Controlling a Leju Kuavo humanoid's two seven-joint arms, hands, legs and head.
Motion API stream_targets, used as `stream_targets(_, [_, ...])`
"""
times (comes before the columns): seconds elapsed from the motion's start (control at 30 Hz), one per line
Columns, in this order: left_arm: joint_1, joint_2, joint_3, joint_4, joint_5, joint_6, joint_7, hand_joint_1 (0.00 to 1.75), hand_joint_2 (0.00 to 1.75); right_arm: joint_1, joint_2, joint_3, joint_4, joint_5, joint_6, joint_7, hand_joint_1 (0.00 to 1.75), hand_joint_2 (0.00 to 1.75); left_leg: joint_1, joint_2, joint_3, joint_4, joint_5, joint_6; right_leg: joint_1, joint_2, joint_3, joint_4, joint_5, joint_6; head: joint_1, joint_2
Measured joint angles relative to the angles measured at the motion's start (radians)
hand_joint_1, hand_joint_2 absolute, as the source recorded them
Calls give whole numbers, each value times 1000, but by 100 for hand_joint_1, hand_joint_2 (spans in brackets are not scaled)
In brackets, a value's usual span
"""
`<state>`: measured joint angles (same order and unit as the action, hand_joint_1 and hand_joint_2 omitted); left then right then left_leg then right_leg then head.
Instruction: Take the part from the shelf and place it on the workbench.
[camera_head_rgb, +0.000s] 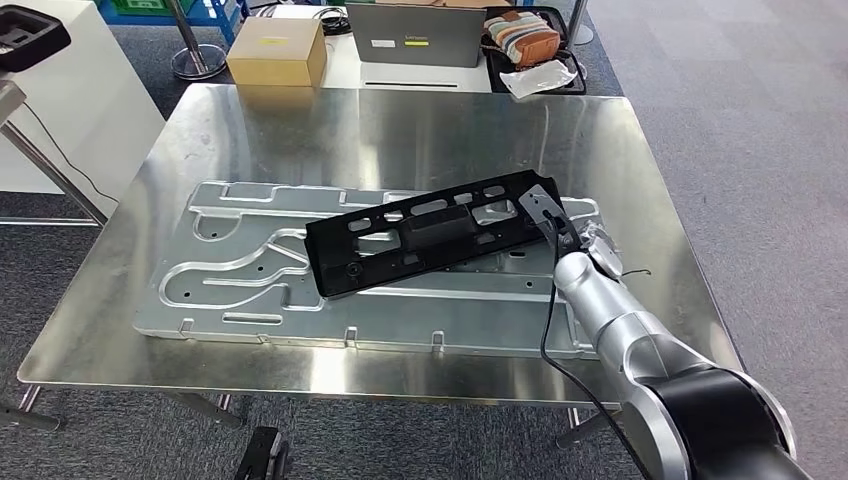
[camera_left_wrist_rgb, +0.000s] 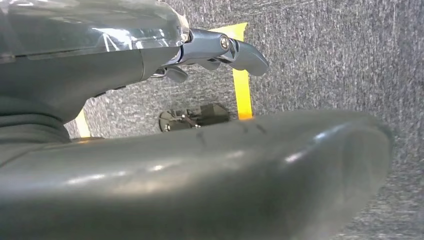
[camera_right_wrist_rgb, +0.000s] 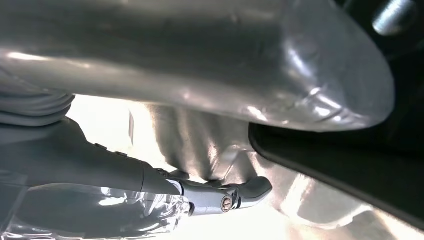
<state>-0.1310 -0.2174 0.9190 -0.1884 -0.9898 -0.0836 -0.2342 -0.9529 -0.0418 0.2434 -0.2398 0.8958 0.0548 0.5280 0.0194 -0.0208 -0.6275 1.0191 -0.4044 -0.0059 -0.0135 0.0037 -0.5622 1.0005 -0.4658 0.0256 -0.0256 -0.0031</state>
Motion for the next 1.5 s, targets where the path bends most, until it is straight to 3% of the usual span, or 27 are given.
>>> stream_targets(0.17, [0, 0, -15, 0, -9, 4, 1, 0, 0, 13, -2, -80, -8, -63, -50, -127, 0, 0, 0, 0, 4, -1, -1, 0, 0, -1, 6, 0, -1, 1, 0, 0])
stream_targets(0.23, [2, 1, -15, 0, -3, 12, 4, 0, 0, 19, 8, -136, -25, -169, -99, -308, 0, 87, 0, 0, 3, -1, 0, 1, -1, 1, 5, 1, 2, 2, 0, 0])
stream_targets(0.3, [7, 2, -15, 0, 1, 24, 11, 0, 0, 16, 30, -220, -56, -314, -112, -570, 0, 175, -1, 5, -1, -1, 2, 1, -2, 7, 0, 2, 7, 4, 0, 0])
stream_targets(0.37, [12, 6, -14, 0, 3, 31, 15, 0, 0, -8, 59, -295, -104, -444, -78, -770, 0, 175, -3, 11, -4, -1, 4, 2, -3, 13, -7, 3, 10, 4, 0, 0])
stream_targets(0.43, [15, 8, -14, 0, 6, 33, 14, 0, 0, -44, 83, -339, -172, -531, -49, -830, 0, 175, -4, 12, -7, -1, 7, 2, -3, 12, -10, 3, 10, 5, 0, 0])
stream_targets(0.67, [28, 14, -13, 0, 10, 35, 14, 0, 0, -126, 109, -354, -435, -628, -87, -776, 0, 175, -3, 5, -11, -1, 9, 3, -3, 4, -13, 4, 9, 4, 0, 0])
stream_targets(0.9, [31, 15, -12, 0, 6, 32, 19, 0, 0, -166, 63, -310, -762, -679, -191, -691, 0, 175, -4, 3, -13, -1, 8, 3, -6, 3, -14, 3, 8, 5, 0, 0])
stream_targets(1.2, [30, 15, -11, 0, 9, 31, 19, 0, 0, -166, 27, -282, -910, -679, -234, -692, 0, 175, -4, 4, -12, -1, 8, 4, -7, 4, -14, 3, 8, 5, 0, 0])
stream_targets(1.3, [33, 15, -7, 0, 16, 31, 16, 0, 0, -181, -18, -275, -952, -616, -315, -680, 0, 175, -4, 1, -13, -1, 9, 4, -7, 1, -14, 3, 8, 5, 0, 0])
stream_targets(1.37, [38, 15, -4, 0, 21, 34, 11, 0, 0, -206, -75, -274, -973, -558, -348, -644, 0, 175, -5, 0, -13, 0, 8, 4, -8, 0, -15, 3, 8, 6, 0, 0])
stream_targets(1.5, [48, 15, 14, 0, 43, 45, 0, 0, 0, -272, -275, -280, -963, -519, -353, -606, 0, 175, -6, -4, -14, 2, 7, 7, -10, -5, -14, 2, 6, 9, 0, 0])
